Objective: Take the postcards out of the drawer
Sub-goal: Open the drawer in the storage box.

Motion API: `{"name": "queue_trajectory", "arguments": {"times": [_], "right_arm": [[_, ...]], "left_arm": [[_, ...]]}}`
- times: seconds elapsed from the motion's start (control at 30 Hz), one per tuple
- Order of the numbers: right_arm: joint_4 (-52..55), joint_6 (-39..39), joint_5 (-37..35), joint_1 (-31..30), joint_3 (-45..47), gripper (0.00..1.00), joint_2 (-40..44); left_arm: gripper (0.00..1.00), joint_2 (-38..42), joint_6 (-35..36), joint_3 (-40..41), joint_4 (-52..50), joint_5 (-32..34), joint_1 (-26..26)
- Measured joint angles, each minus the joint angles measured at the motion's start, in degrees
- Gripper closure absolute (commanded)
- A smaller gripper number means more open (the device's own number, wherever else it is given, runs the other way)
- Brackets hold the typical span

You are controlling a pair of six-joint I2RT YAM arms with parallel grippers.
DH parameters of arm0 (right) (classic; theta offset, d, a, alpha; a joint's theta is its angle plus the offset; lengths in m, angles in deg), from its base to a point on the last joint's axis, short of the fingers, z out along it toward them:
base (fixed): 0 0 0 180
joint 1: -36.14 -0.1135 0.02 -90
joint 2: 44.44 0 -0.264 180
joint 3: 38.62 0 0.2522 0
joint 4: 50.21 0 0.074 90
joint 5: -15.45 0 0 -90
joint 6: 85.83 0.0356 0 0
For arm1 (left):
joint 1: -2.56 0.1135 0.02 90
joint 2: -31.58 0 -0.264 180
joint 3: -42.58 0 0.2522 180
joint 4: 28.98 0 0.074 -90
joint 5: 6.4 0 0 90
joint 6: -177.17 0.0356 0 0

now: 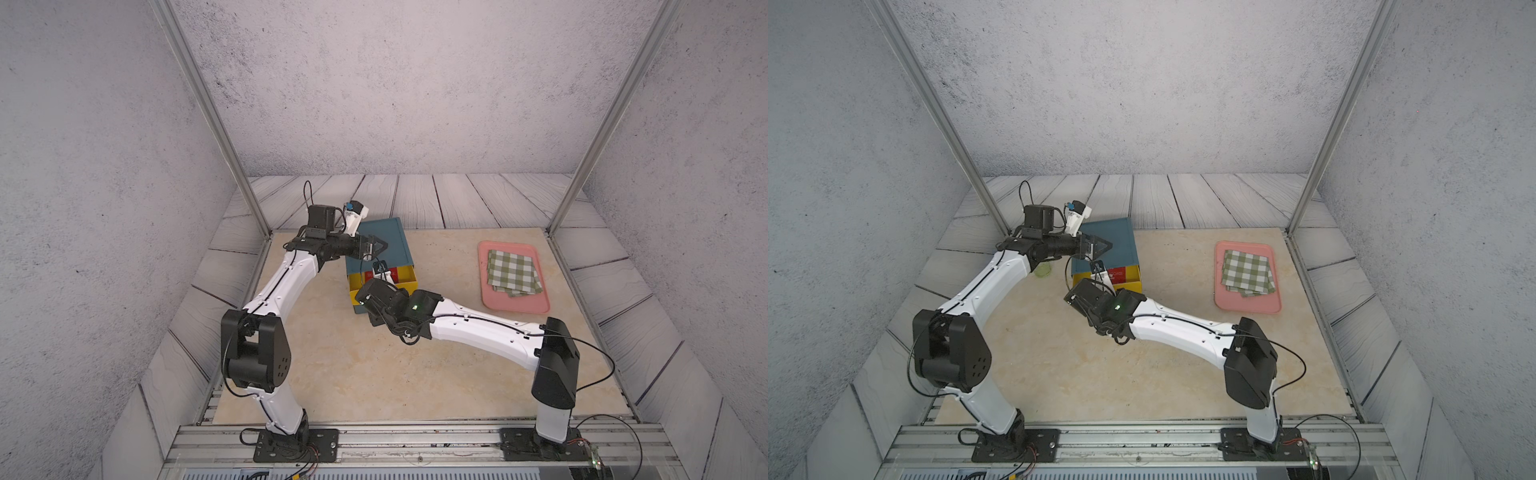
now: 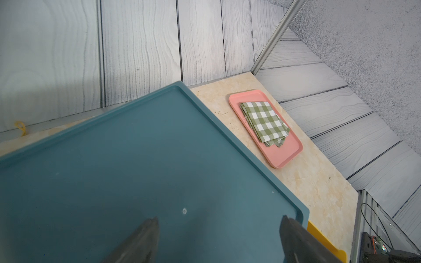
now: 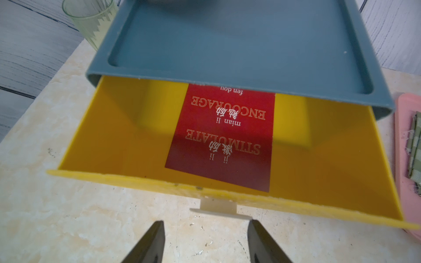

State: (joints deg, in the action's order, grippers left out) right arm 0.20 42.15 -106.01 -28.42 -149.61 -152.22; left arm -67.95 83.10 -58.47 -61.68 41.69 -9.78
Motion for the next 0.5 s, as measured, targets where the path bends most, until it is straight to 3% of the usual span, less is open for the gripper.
{"name": "queue_trajectory", "arguments": {"times": [0.5], "right_arm": [[0.7,1.1,-0.2,1.0,-4.1,0.39,-2.3]], "left_arm": [[0.10,0.0,-0.1,0.0,0.1,-0.1,0.0]]}}
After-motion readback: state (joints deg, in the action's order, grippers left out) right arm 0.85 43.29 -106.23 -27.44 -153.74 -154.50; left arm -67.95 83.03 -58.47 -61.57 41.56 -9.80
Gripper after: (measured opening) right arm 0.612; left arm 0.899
